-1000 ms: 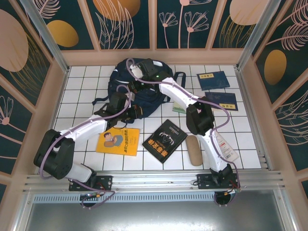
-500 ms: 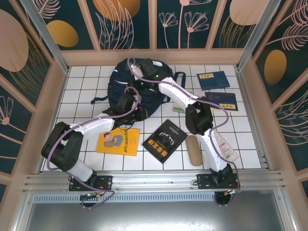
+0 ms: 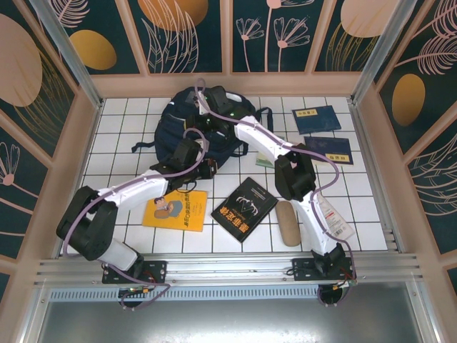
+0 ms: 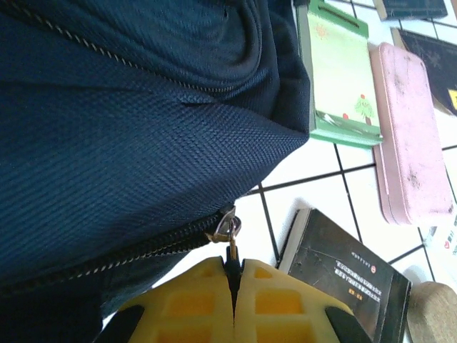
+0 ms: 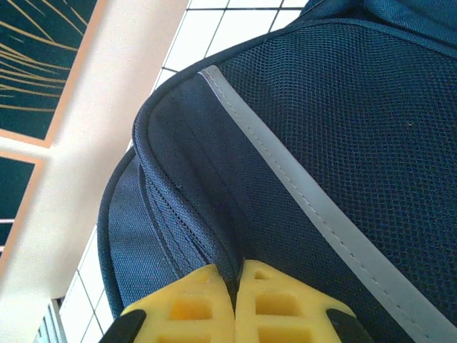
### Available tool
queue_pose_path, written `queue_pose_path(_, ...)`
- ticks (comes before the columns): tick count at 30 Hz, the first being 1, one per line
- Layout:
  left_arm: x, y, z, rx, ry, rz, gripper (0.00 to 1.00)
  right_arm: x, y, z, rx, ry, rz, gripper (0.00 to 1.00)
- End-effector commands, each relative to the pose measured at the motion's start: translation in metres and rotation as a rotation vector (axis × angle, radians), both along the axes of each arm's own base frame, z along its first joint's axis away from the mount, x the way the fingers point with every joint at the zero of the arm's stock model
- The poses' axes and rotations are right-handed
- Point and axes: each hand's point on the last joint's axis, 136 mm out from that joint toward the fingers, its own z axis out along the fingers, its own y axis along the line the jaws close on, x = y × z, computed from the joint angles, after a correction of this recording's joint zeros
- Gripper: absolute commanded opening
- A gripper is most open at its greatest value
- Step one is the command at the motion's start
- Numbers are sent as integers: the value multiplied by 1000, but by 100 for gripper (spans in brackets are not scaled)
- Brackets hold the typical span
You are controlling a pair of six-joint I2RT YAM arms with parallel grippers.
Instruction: Pack the student bag
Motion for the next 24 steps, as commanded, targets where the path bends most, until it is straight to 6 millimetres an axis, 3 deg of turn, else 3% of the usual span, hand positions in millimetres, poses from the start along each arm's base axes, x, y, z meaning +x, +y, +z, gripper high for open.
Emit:
queue_pose_path(1, 1, 8, 22, 40, -92, 10, 0, 14, -18, 59, 53, -56, -166, 0)
queue_pose_path(5, 2, 15, 16, 54, -88, 26, 0, 23, -41, 63, 15, -7, -342, 0)
queue_pose_path(12, 3, 20, 13, 52, -85, 38, 0, 22, -69, 43, -8, 172, -574, 0)
queue_pose_path(18, 5, 32, 13, 34, -85, 63, 0, 17, -56, 41, 85, 255, -577, 0)
queue_pose_path(24, -1, 18, 6, -30, -59, 1, 0, 20, -32, 36, 161, 350, -562, 0)
